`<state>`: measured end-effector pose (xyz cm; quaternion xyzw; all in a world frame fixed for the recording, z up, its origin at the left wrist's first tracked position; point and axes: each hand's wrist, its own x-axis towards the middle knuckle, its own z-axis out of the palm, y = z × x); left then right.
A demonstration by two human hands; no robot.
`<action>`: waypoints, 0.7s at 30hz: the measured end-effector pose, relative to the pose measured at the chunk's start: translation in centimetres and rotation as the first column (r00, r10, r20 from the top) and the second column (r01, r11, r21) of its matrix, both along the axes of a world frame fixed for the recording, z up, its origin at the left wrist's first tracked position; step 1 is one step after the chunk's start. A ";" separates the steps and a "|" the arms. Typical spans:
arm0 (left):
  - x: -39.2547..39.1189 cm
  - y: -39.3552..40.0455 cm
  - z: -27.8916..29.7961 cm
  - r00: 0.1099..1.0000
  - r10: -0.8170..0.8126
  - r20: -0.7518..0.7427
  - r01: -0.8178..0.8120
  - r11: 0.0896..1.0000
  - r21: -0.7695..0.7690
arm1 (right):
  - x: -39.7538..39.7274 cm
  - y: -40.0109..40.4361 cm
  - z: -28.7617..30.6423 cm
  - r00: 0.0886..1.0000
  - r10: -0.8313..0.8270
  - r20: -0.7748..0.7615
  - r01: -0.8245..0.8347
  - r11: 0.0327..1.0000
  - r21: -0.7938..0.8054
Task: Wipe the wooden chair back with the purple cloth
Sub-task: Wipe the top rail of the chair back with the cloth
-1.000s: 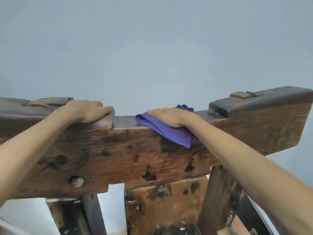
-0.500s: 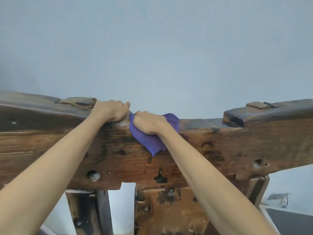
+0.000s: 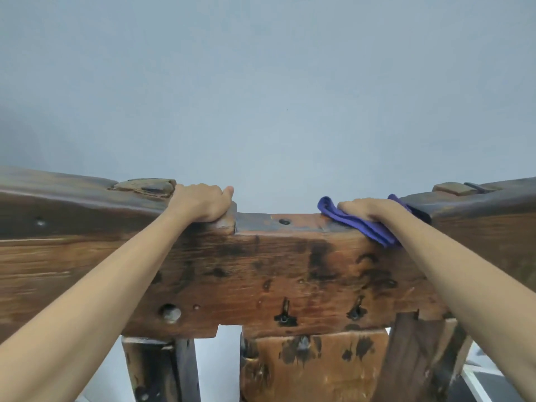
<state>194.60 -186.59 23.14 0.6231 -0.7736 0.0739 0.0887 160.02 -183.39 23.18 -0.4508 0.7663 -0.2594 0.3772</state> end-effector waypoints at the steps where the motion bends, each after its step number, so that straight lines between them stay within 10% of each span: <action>1: 0.0 0.0 -0.2 1.000 -0.008 -0.019 0.008 1.000 -0.006 | 0.2 -1.5 -0.1 0.969 0.154 -0.194 -0.154 0.988 0.016; 9: 1.3 -0.5 0.5 0.996 -0.048 0.080 0.044 0.998 0.050 | -0.6 5.1 -1.2 0.649 0.162 -0.744 -0.305 0.951 -0.058; 13: 0.8 -0.7 0.1 0.996 -0.024 0.086 0.024 1.000 0.002 | -3.8 11.3 -3.4 0.626 0.014 -0.780 -0.386 0.874 -0.294; 21: 0.5 -0.9 -0.1 0.997 -0.038 0.063 0.040 0.998 -0.041 | -1.1 -0.2 0.0 0.765 0.280 -0.580 -0.256 0.958 0.125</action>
